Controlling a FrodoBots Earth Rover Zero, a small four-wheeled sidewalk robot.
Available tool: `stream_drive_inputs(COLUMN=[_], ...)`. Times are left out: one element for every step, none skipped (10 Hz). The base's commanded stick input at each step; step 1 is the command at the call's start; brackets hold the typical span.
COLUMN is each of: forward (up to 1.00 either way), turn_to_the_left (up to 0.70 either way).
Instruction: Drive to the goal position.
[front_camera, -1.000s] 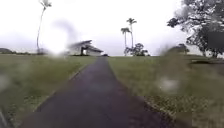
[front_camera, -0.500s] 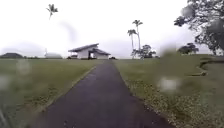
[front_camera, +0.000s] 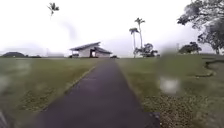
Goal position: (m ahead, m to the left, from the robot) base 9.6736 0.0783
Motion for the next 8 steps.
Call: stream_drive_inputs(forward=[0.7,0.7,0.7,0.7,0.7,0.7,0.7,0.7], turn_to_the_left=[0.0,0.0,0.0,0.0,0.0,0.0,0.0,0.0])
